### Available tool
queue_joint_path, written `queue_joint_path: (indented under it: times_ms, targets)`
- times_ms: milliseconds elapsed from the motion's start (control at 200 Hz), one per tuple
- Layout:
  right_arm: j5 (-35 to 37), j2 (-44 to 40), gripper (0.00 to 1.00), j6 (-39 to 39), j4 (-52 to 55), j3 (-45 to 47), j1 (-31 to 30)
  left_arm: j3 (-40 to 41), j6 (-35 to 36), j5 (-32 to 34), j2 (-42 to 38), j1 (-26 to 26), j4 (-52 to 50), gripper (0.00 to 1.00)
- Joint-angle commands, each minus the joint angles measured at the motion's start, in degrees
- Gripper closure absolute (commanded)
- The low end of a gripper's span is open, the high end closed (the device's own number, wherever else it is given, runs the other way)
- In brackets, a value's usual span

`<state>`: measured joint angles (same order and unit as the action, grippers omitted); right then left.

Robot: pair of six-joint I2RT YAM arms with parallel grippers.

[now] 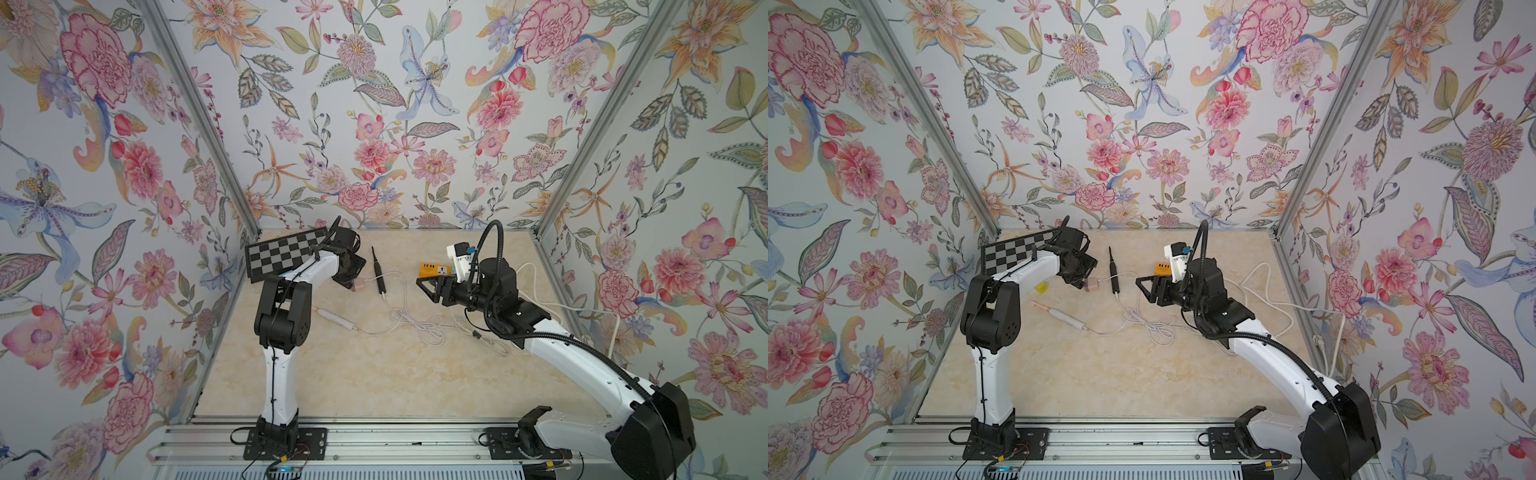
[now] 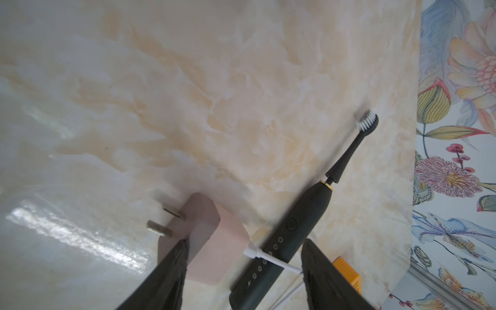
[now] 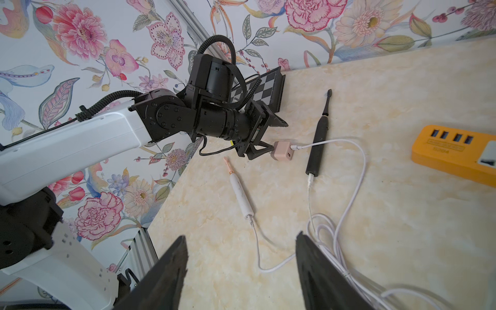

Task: Charge the electric toothbrush
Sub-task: Pick up the plug from the center of the board.

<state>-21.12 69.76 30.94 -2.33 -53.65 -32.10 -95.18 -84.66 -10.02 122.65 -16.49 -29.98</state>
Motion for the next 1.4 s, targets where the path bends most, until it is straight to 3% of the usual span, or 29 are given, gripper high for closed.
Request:
queue_joint_path:
  times_ms: [0,90,150,330,445,525,590,681,756,971,1206,1396]
  targets:
    - [2.3,-2.5,0.33,0.8,0.8,1.1,0.0,0.5,-0.2,2.8,1.3,-1.0,-6.5,0.31]
    - [3.1,-3.0,0.32,0.4,0.7,2.0,-0.1,-1.8,8.9,8.0,-1.1,-2.2,-4.6,0.26]
    - [3.0,-3.1,0.32,-0.2,0.9,2.3,0.0,-4.2,19.8,11.2,-2.4,-2.7,-3.2,0.24]
    - [2.5,-3.1,0.31,-1.1,1.2,3.1,0.1,-3.9,66.1,12.3,-9.3,-2.4,5.1,0.24]
    - [2.4,-2.5,0.30,-1.1,1.1,2.9,0.0,-0.6,94.2,7.7,-12.9,-2.3,4.4,0.22]
    - [2.4,-1.9,0.30,-1.1,0.5,2.8,0.0,3.0,117.1,1.5,-13.5,-2.4,-0.4,0.12]
    - [2.1,-1.4,0.30,-1.2,0.5,2.3,0.2,7.0,126.8,1.0,-13.6,-2.6,-1.3,0.10]
    - [-0.3,-1.0,0.24,-1.9,0.5,1.3,0.4,10.5,132.5,-0.2,-12.9,-2.5,0.0,0.08]
    - [-2.4,-0.5,0.00,-2.4,0.6,0.9,0.8,10.8,135.9,-0.3,-10.8,-2.3,0.1,0.08]
    - [-6.7,1.5,0.00,-1.0,0.9,0.5,1.4,10.2,140.4,-2.1,-7.1,-0.7,4.1,0.08]
    - [-4.3,0.7,0.00,1.1,1.1,0.9,1.5,1.7,142.2,-9.8,0.2,2.0,-5.4,0.11]
    - [-4.3,1.2,0.00,1.6,2.3,-1.0,1.5,-3.8,139.8,-8.4,6.5,2.3,-8.0,0.21]
